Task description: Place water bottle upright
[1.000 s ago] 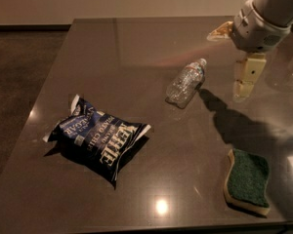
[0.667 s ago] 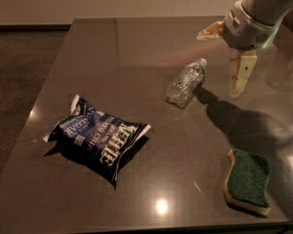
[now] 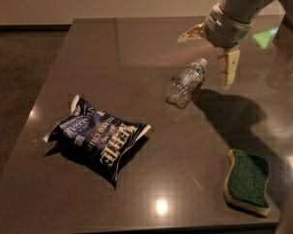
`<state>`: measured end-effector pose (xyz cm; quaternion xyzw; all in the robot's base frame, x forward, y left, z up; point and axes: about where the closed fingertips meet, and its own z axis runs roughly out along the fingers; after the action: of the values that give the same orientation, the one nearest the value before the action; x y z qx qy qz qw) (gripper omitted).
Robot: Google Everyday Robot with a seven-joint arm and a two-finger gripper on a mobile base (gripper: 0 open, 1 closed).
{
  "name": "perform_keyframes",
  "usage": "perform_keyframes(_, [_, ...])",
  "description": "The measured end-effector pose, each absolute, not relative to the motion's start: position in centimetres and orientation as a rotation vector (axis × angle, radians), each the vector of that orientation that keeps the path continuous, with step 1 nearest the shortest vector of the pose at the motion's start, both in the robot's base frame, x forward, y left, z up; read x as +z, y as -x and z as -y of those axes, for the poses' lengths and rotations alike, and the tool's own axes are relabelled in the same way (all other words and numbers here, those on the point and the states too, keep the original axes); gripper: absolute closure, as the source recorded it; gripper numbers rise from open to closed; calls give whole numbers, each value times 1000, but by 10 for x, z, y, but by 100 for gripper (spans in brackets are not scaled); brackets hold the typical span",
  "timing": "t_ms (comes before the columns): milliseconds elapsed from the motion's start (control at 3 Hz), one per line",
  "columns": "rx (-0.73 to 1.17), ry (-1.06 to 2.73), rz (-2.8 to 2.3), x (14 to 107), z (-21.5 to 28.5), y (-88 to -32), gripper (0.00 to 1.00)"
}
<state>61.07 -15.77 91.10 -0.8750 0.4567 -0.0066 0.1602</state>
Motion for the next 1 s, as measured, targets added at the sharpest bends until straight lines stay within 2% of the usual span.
perform_keyframes(1000, [-83,2807,-942,880,143,-645,0])
